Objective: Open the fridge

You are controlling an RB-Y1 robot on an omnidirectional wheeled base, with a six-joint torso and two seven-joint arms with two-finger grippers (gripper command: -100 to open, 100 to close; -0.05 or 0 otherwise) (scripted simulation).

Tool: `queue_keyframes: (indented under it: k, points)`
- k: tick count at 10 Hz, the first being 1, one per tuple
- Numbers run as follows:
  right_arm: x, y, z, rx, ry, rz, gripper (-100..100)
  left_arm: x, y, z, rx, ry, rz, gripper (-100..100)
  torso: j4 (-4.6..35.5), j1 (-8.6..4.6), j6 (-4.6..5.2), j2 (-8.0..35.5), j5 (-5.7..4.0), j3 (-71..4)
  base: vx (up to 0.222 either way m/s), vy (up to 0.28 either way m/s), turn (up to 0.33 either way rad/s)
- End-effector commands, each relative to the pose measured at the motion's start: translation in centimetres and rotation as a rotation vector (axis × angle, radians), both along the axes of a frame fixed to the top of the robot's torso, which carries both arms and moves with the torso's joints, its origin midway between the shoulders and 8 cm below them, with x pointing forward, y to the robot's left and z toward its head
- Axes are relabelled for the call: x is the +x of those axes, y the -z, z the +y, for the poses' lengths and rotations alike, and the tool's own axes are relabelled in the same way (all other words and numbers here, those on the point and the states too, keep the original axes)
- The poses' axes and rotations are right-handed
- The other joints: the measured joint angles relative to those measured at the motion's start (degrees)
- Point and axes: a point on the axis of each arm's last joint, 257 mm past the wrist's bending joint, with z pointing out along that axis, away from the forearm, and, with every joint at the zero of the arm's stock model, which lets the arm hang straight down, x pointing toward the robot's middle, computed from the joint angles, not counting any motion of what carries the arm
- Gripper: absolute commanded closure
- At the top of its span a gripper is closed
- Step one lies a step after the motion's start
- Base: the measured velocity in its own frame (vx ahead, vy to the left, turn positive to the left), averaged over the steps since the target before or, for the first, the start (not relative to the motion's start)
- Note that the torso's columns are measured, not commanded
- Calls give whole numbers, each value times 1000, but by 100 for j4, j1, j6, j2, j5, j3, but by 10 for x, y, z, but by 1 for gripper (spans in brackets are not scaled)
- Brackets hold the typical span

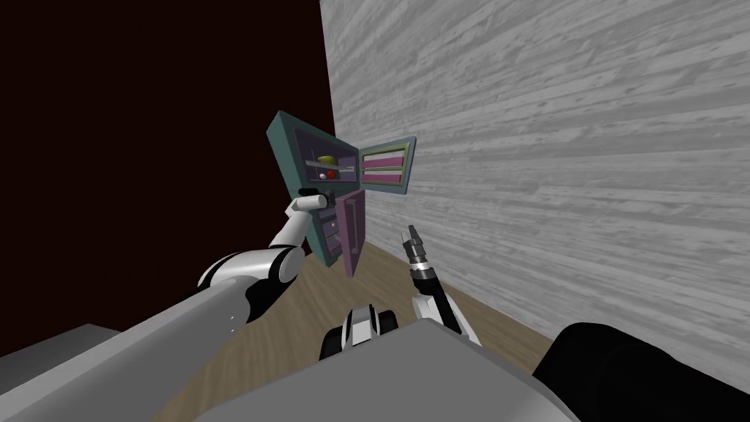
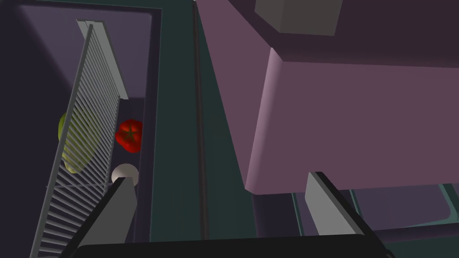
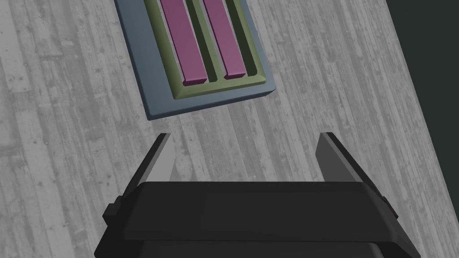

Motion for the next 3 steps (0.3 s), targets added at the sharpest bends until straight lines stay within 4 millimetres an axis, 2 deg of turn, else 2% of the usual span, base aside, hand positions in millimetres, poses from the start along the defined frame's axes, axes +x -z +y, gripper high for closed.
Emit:
queue_keyframes:
  k: [1, 2, 3]
  points:
    - [0, 0, 0, 0, 0, 0, 0, -2, -28, 2, -6, 7, -18, -100, 23, -9, 8, 13, -8, 8, 14, -4, 17]
    - [0, 0, 0, 0, 0, 0, 0, -4, -38, 3, -9, 9, -18, -100, 25, -21, 12, 28, -12, 20, 9, -2, 31]
    - [0, 0, 0, 0, 0, 0, 0, -2, -15, 6, -5, 2, 24, -100, 42, -30, 18, 34, -20, 22, 0, 9, 40]
